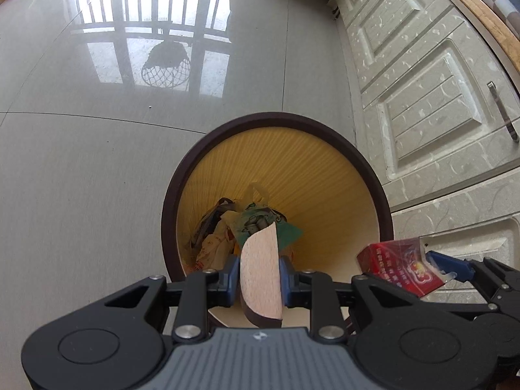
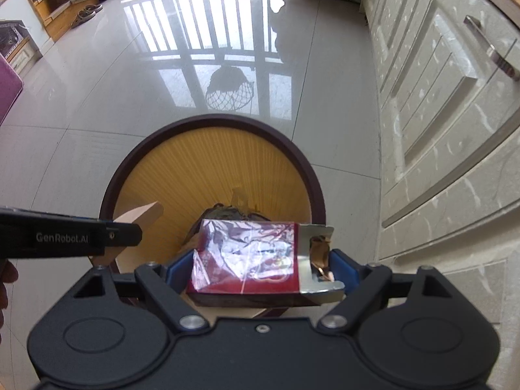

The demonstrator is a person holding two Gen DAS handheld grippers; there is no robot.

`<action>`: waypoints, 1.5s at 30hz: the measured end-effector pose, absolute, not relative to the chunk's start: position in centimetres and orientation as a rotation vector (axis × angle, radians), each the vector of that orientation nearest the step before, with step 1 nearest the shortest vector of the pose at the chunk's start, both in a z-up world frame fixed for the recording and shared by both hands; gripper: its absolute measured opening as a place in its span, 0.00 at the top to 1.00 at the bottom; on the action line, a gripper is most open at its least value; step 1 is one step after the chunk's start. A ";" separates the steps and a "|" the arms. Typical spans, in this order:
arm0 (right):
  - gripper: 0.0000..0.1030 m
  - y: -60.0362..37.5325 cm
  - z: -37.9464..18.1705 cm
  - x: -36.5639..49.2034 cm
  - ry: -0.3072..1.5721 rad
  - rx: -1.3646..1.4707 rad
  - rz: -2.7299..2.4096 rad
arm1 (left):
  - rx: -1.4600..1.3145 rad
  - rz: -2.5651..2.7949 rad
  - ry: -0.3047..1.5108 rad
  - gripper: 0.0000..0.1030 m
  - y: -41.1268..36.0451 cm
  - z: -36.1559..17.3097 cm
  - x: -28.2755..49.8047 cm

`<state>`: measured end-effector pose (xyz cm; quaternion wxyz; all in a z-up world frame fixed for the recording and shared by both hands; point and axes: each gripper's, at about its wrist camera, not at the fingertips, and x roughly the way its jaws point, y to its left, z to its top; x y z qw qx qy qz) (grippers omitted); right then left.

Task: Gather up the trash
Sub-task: 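Carry the red box and cardboard strip with both tools over the wastebasket, then open the right tool to drop the red box while the left drops the strip, then move both open tools back toward the trash on the daybed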

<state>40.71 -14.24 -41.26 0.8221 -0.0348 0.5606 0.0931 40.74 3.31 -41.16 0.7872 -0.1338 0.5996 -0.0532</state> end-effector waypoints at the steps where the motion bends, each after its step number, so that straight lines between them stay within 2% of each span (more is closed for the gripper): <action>1: 0.15 -14.1 -41.6 40.8 1.199 -0.076 0.207 | -0.291 -0.111 1.290 0.74 3.4 -41.2 40.7; 7: 0.15 -12.9 -42.8 40.8 1.242 -0.076 0.283 | -0.291 -0.102 1.311 0.72 3.2 -41.5 41.1; 9: 0.14 -12.5 -43.1 40.7 1.256 -0.079 0.302 | -0.291 -0.099 1.319 0.62 3.2 -41.7 41.2; 12: 0.10 -12.2 -43.6 40.5 1.273 -0.076 0.342 | -0.276 -0.097 1.327 0.58 3.2 -41.7 41.1; 13: 0.05 -12.1 -43.8 40.4 1.278 -0.083 0.345 | -0.272 -0.096 1.330 0.56 3.2 -41.8 41.1; 15: 0.04 -11.9 -44.1 40.2 1.292 -0.100 0.354 | -0.265 -0.095 1.334 0.50 3.2 -41.8 41.1; 22: 0.04 -12.3 -44.4 40.2 1.325 -0.116 0.321 | -0.208 -0.091 1.337 0.43 3.0 -42.0 41.0; 26: 0.04 -12.6 -44.5 40.4 1.325 -0.115 0.297 | -0.190 -0.090 1.337 0.35 3.0 -42.1 41.0; 31: 0.03 -13.1 -44.5 40.5 1.328 -0.110 0.273 | -0.162 -0.079 1.339 0.32 3.2 -42.2 41.0; 33: 0.03 -13.2 -44.5 40.6 1.327 -0.106 0.266 | -0.157 -0.079 1.339 0.19 3.4 -42.2 41.0; 37: 0.02 -13.5 -44.1 40.6 1.322 -0.096 0.259 | -0.132 -0.082 1.338 0.13 3.4 -42.1 40.9; 39: 0.02 -13.5 -43.9 40.6 1.318 -0.097 0.255 | -0.124 -0.083 1.337 0.06 3.4 -42.0 40.8; 45: 0.01 -14.2 -43.3 40.6 1.305 -0.099 0.217 | -0.108 -0.072 1.323 0.00 3.9 -41.4 40.6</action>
